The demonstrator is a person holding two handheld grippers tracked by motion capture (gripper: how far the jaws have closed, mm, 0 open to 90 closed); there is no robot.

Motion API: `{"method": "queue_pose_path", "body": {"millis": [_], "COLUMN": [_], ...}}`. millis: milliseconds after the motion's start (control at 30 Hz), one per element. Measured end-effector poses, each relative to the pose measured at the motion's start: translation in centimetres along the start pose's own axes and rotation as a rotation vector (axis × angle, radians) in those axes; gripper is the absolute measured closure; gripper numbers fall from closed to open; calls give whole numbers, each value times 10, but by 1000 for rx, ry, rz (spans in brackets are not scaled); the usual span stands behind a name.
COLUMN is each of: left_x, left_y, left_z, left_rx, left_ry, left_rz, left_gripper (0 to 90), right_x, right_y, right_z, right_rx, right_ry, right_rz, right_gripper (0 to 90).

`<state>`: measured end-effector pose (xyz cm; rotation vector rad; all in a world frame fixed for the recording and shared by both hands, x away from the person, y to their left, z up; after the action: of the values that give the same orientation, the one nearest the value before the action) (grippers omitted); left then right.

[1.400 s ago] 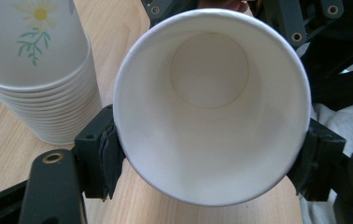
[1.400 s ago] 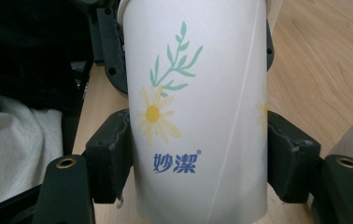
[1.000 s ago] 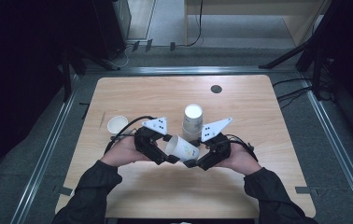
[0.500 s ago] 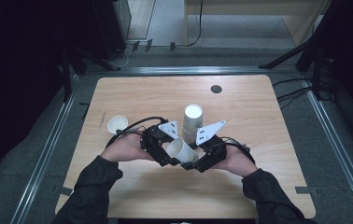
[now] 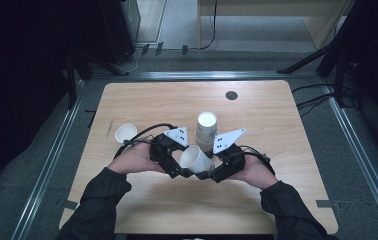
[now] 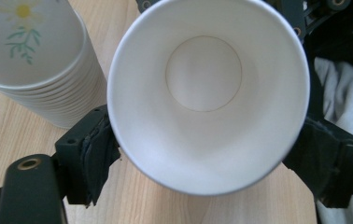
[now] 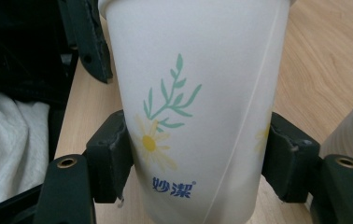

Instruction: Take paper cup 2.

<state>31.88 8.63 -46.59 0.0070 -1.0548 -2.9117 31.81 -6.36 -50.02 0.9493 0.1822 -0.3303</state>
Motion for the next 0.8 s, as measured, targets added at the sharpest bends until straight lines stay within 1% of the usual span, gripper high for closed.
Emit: {"method": "queue_pose_path", "body": {"millis": [33, 67, 133, 167, 200, 300, 333, 433, 500, 567, 633, 667, 800], "left_x": [-1, -1, -1, -1, -1, -2, -2, -1, -1, -1, 0, 0, 0], "left_y": [-1, -1, -2, -2, -2, -2, -2, -2, -3, -3, -4, -4, -2], "left_z": [1, 3, 6, 8, 8, 8, 7, 5, -1, -3, -6, -8, -10], "left_rx": [15, 34, 79, 126, 126, 182, 209, 223, 236, 233, 229, 231, 241], "left_ry": [3, 1, 4, 4, 4, 11, 20, 25, 11, 5, 3, -6, 1], "left_rz": [8, 16, 30, 44, 44, 58, 66, 72, 89, 96, 91, 92, 90], "left_gripper": [151, 151, 150, 150, 150, 148, 145, 146, 147, 147, 150, 154, 160], "right_x": [0, 0, 0, 0, 0, -1, 0, 0, 0, -1, -1, -1, -1], "right_y": [1, 1, 2, 2, 2, 2, 3, 2, 2, 2, 2, 2, 2], "right_z": [2, 2, 4, 4, 4, 4, 4, 4, 4, 4, 4, 3, 2], "right_rx": [12, 12, 26, 26, 26, 32, 37, 35, 35, 36, 34, 33, 29], "right_ry": [4, 4, 11, 9, 9, 13, 15, 23, 24, 25, 26, 27, 36], "right_rz": [-5, -5, -5, -6, -6, -6, -11, -17, -16, -15, -14, -13, -18], "right_gripper": [336, 336, 336, 336, 336, 335, 335, 335, 335, 335, 335, 335, 335]}}
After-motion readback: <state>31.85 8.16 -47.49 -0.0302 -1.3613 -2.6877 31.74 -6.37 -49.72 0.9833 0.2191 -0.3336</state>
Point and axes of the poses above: each handheld gripper's, and its own axes: z roughly backward along the jaws, y roughly out of its top, x roughly to its right, the point moved 5 cm from there along -z, roughly forward along the jaws, and after that the axes turned 10 degrees about -z, right-handed, at the moved point
